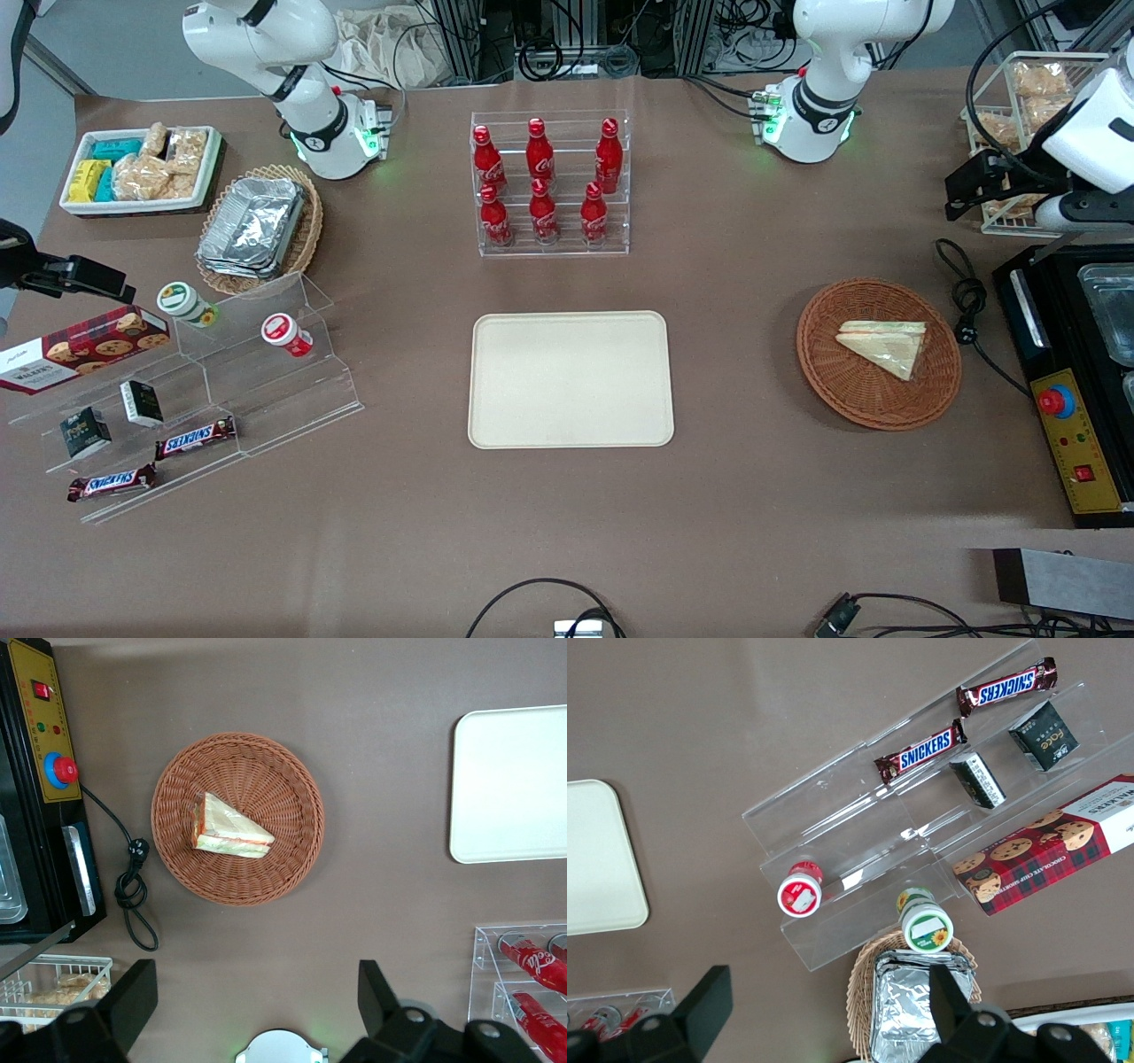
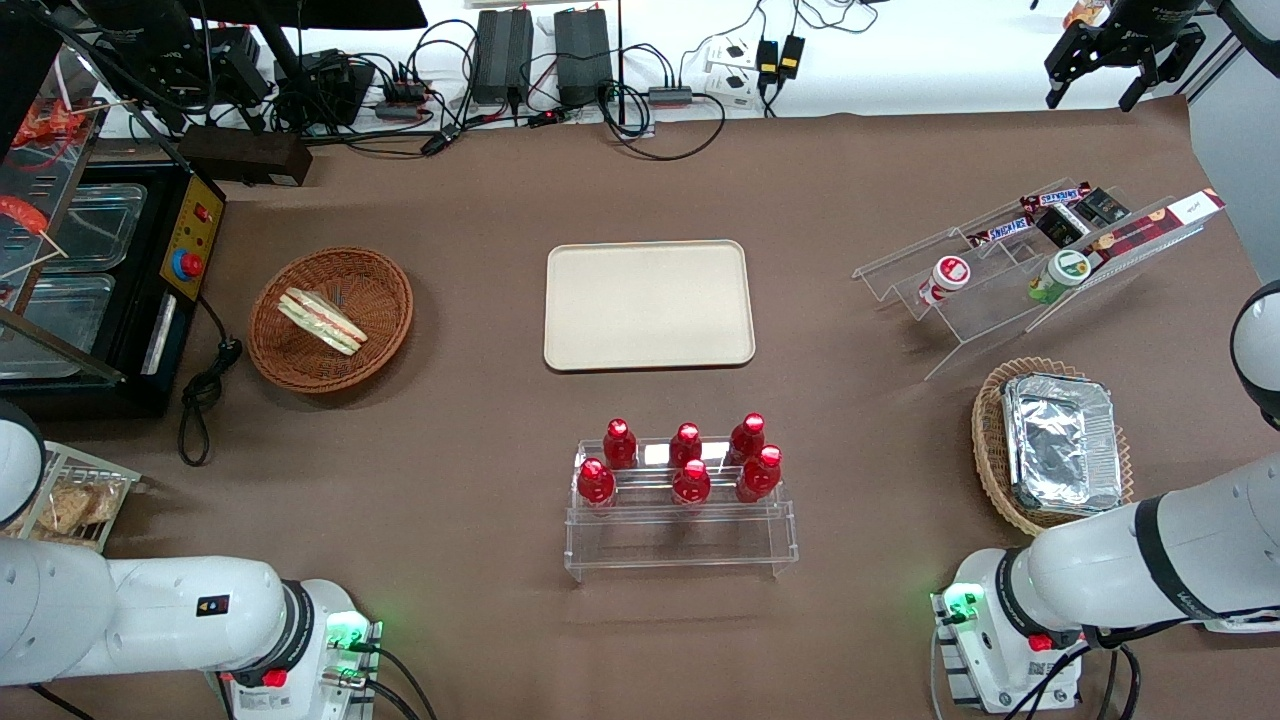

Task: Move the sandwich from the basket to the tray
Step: 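Move the left gripper down over the wrapped sandwich in the wicker basket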

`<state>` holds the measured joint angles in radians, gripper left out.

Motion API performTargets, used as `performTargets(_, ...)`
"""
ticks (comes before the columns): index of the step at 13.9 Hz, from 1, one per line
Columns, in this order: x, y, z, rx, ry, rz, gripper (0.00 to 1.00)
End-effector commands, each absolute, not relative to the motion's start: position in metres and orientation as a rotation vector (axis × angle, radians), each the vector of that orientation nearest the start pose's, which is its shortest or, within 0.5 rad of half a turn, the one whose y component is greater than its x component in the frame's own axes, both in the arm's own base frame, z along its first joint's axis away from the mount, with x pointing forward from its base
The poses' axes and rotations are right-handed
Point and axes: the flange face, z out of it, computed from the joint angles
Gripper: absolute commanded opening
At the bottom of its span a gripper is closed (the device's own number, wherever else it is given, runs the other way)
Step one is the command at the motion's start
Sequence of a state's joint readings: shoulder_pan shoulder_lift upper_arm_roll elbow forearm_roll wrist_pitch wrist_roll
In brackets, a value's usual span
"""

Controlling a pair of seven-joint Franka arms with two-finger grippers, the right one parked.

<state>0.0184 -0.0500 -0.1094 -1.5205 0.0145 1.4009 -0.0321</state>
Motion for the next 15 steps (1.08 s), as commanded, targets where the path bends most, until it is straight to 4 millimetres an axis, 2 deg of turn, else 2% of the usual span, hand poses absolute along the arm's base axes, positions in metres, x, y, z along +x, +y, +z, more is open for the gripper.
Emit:
performTargets(1, 0.521, -0.049, 0.665, -3.125, 0.059, 0.114, 1.0)
performTargets(2, 0.522, -0.049, 0.663, -3.125, 0.028, 0.121, 1.0)
performTargets(4, 0.535, -0.048, 0.643, -3.105, -0.028, 0.174, 1.0)
performTargets(9, 0.548, -0.039, 0.606, -2.998, -0.626, 0.266, 1.0)
performTargets(12, 0.555, -0.033, 0.592, -2.957, -0.783, 0.247, 1.0)
performTargets(15, 0.553, -0.034, 0.557, -2.911, -0.917, 0.228, 1.0)
